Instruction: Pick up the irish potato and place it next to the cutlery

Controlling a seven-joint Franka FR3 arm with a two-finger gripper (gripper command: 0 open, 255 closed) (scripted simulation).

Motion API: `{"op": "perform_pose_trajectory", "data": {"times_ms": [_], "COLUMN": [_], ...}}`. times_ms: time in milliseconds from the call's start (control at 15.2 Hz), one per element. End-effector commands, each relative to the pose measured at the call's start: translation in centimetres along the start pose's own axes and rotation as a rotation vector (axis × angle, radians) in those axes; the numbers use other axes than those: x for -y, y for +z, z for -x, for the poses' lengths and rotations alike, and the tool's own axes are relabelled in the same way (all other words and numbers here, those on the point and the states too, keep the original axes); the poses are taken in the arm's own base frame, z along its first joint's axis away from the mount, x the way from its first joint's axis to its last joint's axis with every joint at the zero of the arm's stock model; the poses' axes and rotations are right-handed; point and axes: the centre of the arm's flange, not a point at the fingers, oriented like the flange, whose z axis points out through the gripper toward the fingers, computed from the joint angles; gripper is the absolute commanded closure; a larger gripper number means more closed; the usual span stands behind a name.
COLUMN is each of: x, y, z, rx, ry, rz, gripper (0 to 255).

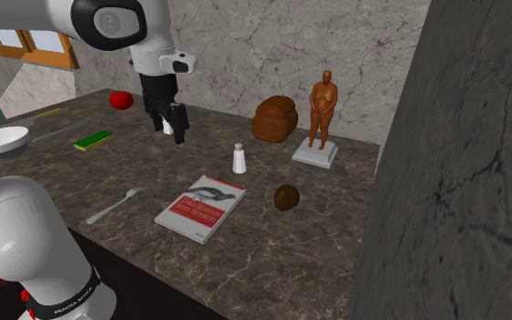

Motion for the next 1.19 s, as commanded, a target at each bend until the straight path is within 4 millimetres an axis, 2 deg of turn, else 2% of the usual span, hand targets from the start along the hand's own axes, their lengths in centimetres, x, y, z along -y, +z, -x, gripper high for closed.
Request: {"op": "perform_pose_trajectory", "data": {"times_ms": [0,528,1122], "x": [0.0,-4.6,-9.9], "y": [0.0,4.4,10.7], "z": [0.0,-10.0,-20.5], "rx": [0.000,0.157,0.334], "ry": [0.000,-0.041,-0.087], "rz": [0.000,0.088,0.186], "gripper": [0,0,0]}}
